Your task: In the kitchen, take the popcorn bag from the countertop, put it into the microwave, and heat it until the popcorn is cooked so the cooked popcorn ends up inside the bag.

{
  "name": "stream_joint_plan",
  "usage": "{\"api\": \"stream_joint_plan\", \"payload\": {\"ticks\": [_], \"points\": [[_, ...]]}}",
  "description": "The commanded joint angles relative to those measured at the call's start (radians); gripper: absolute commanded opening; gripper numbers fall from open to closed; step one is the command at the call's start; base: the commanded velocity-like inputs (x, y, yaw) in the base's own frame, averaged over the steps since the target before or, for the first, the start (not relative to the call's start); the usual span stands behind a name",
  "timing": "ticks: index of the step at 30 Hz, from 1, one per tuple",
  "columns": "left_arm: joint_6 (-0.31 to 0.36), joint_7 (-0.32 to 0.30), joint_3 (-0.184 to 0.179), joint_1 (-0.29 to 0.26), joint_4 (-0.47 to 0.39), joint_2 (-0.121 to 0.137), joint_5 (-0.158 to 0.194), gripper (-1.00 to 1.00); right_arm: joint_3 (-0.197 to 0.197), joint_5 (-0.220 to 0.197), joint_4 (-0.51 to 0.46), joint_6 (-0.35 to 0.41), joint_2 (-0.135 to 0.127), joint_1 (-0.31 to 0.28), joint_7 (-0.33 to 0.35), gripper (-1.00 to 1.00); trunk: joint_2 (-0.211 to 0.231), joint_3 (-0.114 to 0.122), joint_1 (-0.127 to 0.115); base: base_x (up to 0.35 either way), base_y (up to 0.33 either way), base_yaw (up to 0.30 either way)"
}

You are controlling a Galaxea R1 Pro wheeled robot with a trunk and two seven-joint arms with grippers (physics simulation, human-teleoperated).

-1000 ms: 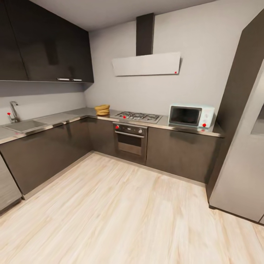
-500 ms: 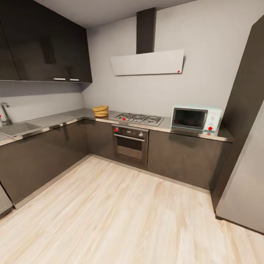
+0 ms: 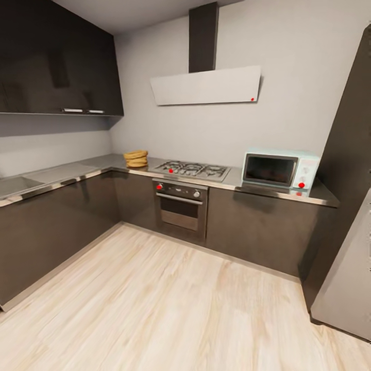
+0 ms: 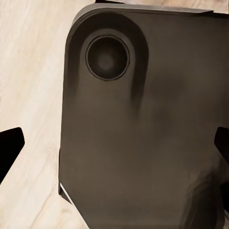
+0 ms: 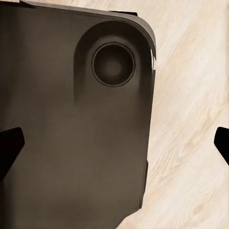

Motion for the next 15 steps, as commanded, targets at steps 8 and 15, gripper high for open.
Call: {"api": "stream_joint_plan", "payload": {"ticks": [8,15], "points": [[-0.003,0.002,-0.002,0.000,-0.001,0.001,0.009,1.00,-0.002,0.003,0.002,-0.005,0.000,-0.001,0.000,1.00,0.000,-0.001,0.001,0.076,0.000,-0.235],[-0.003,0.002,-0.002,0.000,-0.001,0.001,0.009,1.00,-0.002,0.003,0.002,-0.005,0.000,-0.001,0.000,1.00,0.000,-0.001,0.001,0.000,0.000,-0.244]]}}
